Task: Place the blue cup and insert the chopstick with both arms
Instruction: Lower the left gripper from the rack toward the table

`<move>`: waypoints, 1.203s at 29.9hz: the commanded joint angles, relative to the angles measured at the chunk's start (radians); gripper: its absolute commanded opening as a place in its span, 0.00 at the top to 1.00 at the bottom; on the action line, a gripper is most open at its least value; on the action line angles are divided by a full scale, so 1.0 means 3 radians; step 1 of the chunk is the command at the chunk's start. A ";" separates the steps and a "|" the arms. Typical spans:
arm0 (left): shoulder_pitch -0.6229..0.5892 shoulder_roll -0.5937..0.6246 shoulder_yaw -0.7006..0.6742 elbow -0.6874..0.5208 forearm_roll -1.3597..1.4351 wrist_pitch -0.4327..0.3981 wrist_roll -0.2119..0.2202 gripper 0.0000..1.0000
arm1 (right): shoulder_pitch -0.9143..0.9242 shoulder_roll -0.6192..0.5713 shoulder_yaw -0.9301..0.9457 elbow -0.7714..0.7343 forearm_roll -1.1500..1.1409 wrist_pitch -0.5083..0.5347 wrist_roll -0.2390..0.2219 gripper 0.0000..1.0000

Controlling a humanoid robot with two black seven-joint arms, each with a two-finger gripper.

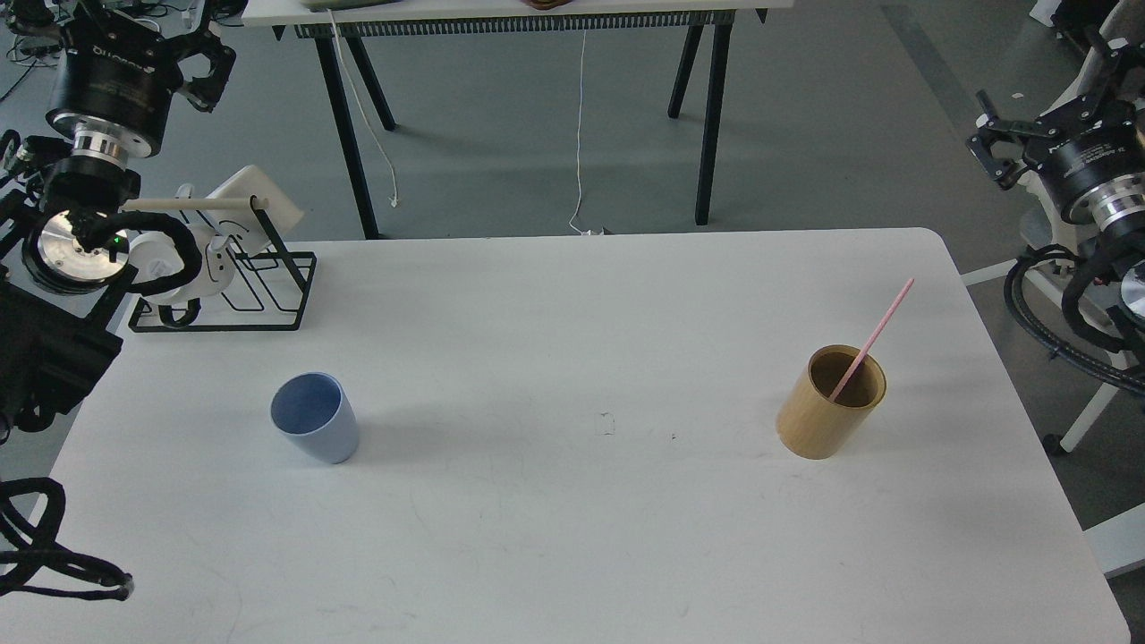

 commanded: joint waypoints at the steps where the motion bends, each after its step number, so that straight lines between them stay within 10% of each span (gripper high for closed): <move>1: 0.0002 0.0008 0.0000 0.0004 0.0000 0.0000 0.0001 0.00 | 0.0010 0.0002 -0.0006 0.0009 -0.0006 0.0000 -0.0002 0.01; 31: -0.0019 0.0085 0.0051 -0.0062 0.0005 0.0000 0.0011 0.00 | 0.0000 -0.0923 -0.0216 0.1716 -0.1080 -0.0243 0.0028 0.01; 36: 0.0017 0.0390 0.0530 -0.0582 0.0377 0.0000 0.0017 0.00 | -0.0005 -0.0919 -0.0175 0.1803 -0.1080 -0.0264 0.0028 0.01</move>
